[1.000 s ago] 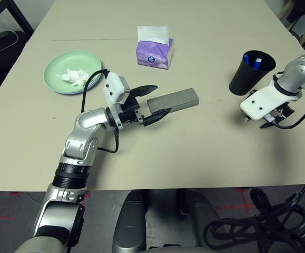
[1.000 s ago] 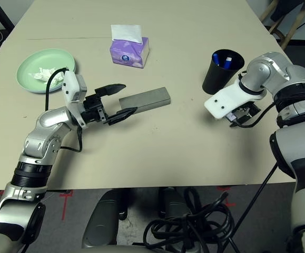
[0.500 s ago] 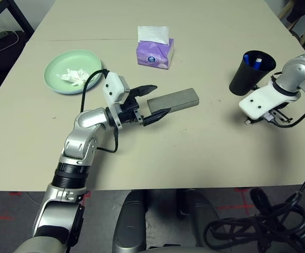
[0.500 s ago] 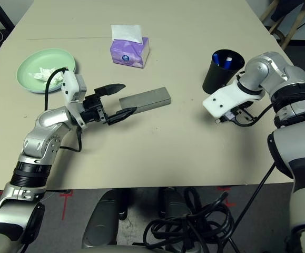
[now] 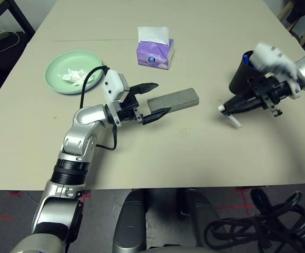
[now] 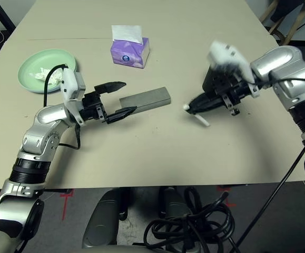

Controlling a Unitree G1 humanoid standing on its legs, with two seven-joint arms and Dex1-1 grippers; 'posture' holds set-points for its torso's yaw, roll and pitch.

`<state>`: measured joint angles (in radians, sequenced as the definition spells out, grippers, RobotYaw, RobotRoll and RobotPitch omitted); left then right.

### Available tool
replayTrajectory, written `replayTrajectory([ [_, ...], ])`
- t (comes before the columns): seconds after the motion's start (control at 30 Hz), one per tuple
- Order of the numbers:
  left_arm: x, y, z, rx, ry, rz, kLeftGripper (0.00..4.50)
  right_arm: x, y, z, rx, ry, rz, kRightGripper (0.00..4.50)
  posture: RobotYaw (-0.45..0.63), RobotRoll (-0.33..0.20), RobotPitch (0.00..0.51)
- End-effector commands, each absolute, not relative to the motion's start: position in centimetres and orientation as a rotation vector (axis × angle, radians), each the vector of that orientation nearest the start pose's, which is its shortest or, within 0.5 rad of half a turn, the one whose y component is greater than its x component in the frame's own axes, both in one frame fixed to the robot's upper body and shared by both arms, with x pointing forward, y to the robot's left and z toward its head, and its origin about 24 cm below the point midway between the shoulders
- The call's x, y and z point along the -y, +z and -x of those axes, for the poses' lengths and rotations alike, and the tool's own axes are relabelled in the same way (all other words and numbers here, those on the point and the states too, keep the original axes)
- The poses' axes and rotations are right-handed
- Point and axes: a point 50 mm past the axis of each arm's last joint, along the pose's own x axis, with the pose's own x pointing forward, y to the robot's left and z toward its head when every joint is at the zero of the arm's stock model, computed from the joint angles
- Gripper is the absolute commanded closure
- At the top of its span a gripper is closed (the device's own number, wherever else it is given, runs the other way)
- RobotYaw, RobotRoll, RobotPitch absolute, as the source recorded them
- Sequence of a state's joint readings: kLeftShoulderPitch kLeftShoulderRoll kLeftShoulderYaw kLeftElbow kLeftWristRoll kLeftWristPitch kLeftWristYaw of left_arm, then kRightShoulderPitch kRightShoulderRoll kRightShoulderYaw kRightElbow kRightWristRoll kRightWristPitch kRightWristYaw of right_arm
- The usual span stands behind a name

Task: Organize and tidy the items on the table.

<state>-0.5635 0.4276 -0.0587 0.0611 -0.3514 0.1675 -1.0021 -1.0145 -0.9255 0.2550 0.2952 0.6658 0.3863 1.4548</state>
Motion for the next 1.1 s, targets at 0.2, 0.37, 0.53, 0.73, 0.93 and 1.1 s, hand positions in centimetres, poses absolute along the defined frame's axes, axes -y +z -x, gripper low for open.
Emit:
replayTrajectory([
  [0.2, -13.4, 17.0, -31.2, 0.209, -1.174, -0.242, 0.00, 18.7, 25.8, -31.9, 0.250, 1.095, 0.197, 4.20, 0.07, 0.000, 0.151],
  [0.37, -13.4, 17.0, -31.2, 0.205, -1.172, -0.242, 0.00, 18.3, 26.6, -32.6, 0.344, 0.931, 0.097, 4.20, 0.07, 0.000, 0.152],
  [0.53, -13.4, 17.1, -31.1, 0.208, -1.169, -0.241, 0.00, 19.9, 27.0, -34.7, 0.295, 0.597, 0.057, 4.20, 0.07, 0.000, 0.154],
  [0.73, -13.5, 17.1, -31.1, 0.207, -1.165, -0.242, 0.00, 20.7, 27.1, -35.8, 0.268, 0.309, -0.037, 4.20, 0.07, 0.000, 0.159],
  [0.93, -13.4, 17.2, -31.2, 0.209, -1.162, -0.242, 0.00, 20.1, 28.6, -35.8, 0.364, 0.242, -0.135, 4.20, 0.07, 0.000, 0.157],
  [1.1, -13.4, 17.3, -31.3, 0.213, -1.161, -0.246, 0.00, 20.3, 30.0, -35.6, 0.394, 0.241, -0.125, 4.20, 0.07, 0.000, 0.154],
])
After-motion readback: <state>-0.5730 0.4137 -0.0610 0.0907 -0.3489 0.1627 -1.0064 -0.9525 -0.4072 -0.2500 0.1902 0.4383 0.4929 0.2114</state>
